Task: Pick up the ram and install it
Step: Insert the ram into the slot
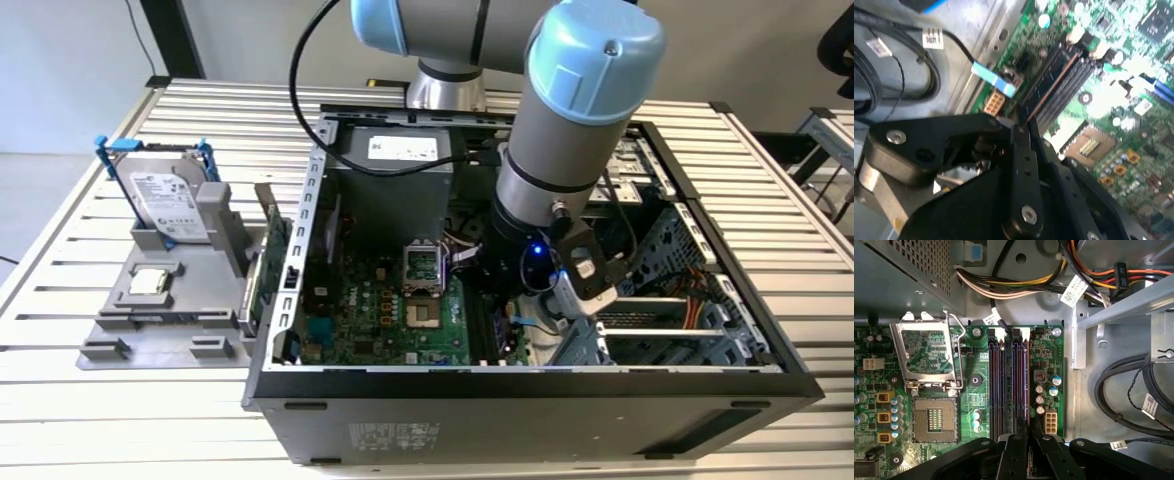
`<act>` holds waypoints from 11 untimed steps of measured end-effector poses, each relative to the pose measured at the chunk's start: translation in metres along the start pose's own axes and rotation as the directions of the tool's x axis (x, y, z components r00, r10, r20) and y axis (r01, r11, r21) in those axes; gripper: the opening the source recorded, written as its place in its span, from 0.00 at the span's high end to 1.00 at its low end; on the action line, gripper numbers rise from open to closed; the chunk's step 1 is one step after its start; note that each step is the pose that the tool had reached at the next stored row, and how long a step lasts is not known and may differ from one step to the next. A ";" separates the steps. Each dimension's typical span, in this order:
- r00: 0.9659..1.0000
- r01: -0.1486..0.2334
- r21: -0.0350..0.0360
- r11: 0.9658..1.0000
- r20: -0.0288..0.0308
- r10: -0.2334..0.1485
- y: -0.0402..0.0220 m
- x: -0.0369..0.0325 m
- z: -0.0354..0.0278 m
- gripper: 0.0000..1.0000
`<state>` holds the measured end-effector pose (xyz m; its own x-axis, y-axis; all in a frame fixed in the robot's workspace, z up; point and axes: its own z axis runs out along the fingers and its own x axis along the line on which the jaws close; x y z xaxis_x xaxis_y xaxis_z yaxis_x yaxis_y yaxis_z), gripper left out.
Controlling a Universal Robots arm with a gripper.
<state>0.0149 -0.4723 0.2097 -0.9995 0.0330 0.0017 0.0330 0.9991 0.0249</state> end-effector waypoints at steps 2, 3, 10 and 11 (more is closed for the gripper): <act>1.000 0.000 0.000 1.000 0.000 0.000 0.0001 0.0000 0.0001 1.00; 1.000 0.000 0.000 1.000 0.000 0.000 0.0001 0.0000 0.0002 1.00; 1.000 0.000 0.000 1.000 0.000 0.000 0.0000 0.0000 0.0000 0.00; 1.000 0.000 -0.001 1.000 0.000 0.000 0.0001 0.0000 -0.0029 0.00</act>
<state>0.0149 -0.4723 0.2126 -0.9995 0.0327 0.0021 0.0328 0.9991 0.0257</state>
